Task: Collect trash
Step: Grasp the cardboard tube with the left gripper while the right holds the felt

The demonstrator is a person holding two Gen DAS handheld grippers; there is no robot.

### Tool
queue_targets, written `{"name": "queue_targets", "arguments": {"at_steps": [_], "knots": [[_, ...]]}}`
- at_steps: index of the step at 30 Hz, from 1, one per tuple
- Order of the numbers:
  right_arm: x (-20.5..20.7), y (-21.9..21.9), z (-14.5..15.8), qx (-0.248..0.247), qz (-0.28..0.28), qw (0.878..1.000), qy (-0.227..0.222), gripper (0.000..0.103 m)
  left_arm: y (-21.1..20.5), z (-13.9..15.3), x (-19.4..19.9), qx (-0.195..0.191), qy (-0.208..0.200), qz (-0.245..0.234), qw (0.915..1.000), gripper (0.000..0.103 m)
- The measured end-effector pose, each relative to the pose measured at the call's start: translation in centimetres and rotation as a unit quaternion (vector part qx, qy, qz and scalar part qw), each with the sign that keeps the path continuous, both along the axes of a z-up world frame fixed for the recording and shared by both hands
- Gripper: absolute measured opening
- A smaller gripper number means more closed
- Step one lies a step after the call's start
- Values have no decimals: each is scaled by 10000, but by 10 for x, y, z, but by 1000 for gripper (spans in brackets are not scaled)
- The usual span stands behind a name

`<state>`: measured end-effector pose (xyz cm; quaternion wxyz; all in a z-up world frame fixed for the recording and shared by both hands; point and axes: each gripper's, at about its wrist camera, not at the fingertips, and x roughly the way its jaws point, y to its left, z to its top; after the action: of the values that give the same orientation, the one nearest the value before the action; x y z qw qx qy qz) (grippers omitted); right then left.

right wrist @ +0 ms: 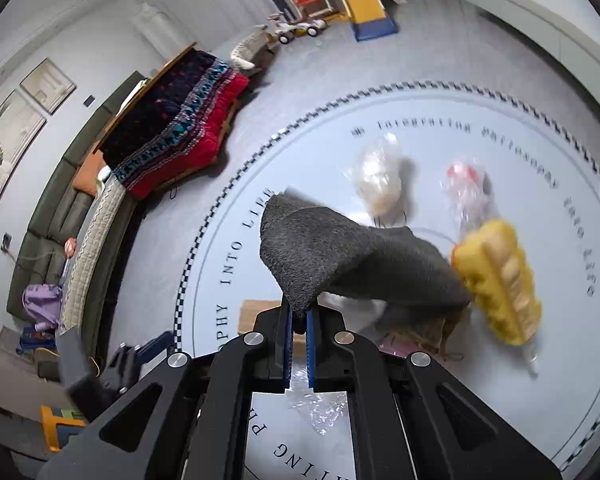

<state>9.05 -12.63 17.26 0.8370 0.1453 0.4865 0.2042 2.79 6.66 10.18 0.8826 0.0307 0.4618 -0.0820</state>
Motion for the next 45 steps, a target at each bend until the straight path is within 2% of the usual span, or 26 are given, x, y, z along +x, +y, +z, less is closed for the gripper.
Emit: {"name": "queue_targets", "arguments": {"at_steps": [3, 5, 8, 10, 12, 13, 18, 21, 22, 23, 24, 25, 26, 27, 29, 31, 35, 38, 40, 45], "knots": [[5, 2, 24, -158, 63, 9996, -220, 6, -8, -14, 24, -40, 342, 43, 9994, 97], [9, 3, 33, -245, 99, 9992, -316, 6, -14, -24, 35, -13, 382, -80, 9992, 98], [12, 2, 42, -299, 175, 9987, -381, 6, -29, -31, 47, 276, 404, -794, 9956, 97], [14, 2, 42, -345, 256, 9984, -374, 6, -38, -30, 45, 701, 211, -1684, 9830, 97], [14, 3, 41, -394, 332, 9980, -360, 6, -44, -31, 45, 1295, 91, -2307, 9643, 97], [15, 3, 40, -410, 356, 9979, -352, 6, -45, -33, 48, 1514, 192, -2544, 9550, 98], [25, 7, 35, -518, 370, 9975, -301, 6, -60, -50, 62, 1930, 579, -3295, 9224, 98], [37, 9, 36, -608, 286, 9973, -303, 6, -75, -59, 57, 2123, 558, -3688, 9032, 98], [41, 9, 38, -617, 266, 9973, -304, 6, -78, -61, 56, 2161, 514, -3744, 9003, 98], [43, 9, 39, -618, 258, 9973, -307, 6, -81, -62, 54, 2172, 455, -3732, 9008, 98], [46, 10, 41, -614, 248, 9973, -311, 6, -82, -63, 53, 2109, 416, -3668, 9051, 96], [48, 11, 43, -609, 249, 9973, -314, 6, -82, -63, 52, 1977, 448, -3610, 9103, 85], [49, 12, 45, -609, 258, 9973, -317, 6, -81, -64, 51, 1820, 564, -3556, 9150, 70], [49, 14, 46, -601, 267, 9973, -325, 6, -80, -66, 48, 1732, 629, -3430, 9211, 69], [47, 17, 46, -585, 309, 9973, -329, 6, -78, -64, 38, 1698, 573, -3255, 9284, 62], [44, 22, 48, -584, 351, 9972, -317, 6, -72, -60, 29, 1496, 646, -3062, 9379, 58], [36, 29, 47, -534, 435, 9972, -302, 6, -52, -54, 13, 666, 971, -2575, 9591, 56], [28, 36, 49, -494, 514, 9970, -292, 6, -38, -50, -2, 196, 1092, -2366, 9653, 55], [22, 41, 50, -482, 570, 9967, -305, 6, -28, -44, -16, 12, 1086, -2336, 9663, 55], [10, 52, 53, -455, 659, 9962, -354, 6, -14, -29, -33, 15, 839, -2128, 9735, 55]]}}
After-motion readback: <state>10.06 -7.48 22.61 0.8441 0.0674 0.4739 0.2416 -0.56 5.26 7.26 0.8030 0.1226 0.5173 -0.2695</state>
